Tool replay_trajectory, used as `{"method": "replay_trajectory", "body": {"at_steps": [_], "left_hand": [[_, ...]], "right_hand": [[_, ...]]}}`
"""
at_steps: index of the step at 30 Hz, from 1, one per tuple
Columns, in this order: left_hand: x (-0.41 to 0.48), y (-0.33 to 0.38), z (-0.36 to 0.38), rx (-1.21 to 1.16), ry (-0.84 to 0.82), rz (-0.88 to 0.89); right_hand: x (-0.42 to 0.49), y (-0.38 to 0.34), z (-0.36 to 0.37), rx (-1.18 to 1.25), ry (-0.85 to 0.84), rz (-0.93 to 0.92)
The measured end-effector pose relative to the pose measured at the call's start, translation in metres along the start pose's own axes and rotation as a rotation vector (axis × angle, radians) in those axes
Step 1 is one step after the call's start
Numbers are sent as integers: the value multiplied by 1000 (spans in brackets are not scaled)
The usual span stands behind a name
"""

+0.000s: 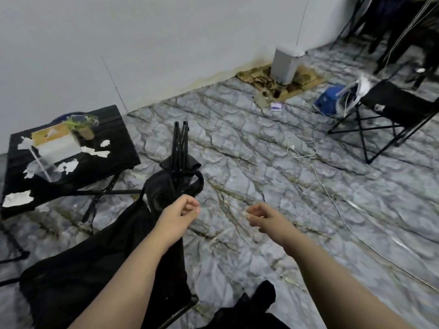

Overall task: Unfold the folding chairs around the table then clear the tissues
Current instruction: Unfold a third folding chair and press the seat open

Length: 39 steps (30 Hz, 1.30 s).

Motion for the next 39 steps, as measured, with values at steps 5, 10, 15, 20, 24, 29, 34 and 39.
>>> {"method": "replay_trajectory", "body": {"at_steps": [5,10,15,20,24,29,34,39], "left_hand": [[79,69,41,-101,12,-104],[137,111,58,-166,32,-169],[204,127,47,-301,84,-261],[298,150,20,-408,140,-347],[381,193,-12,-399,156,-385],[480,267,-63,-413,184,-349],[561,307,-94,-451,259,-323],[614,313,-107,-620,470,-440]], "right_hand": [[72,-8,-95,-110,-45,-11],[151,-22,-165,-132,-48,-33],[244,-31,-190,-115,-108,-12],[357,-53,-204,-154,-213,13],[453,-96,-215,-218,-292,20],[572,-154,-232,-225,-283,-49],[696,-190,-238,-240,-362,-83],[822,-229,-222,-414,-600,-156]]}}
Point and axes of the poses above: each hand's wrist, its own x-axis towards the middle knuckle, its own z-axis out of the palm, y = z × x, the point moved 2 cm from there along x, towards the middle knuckle, and after that the axes turned 13 degrees about -z, right-handed, at the moved point
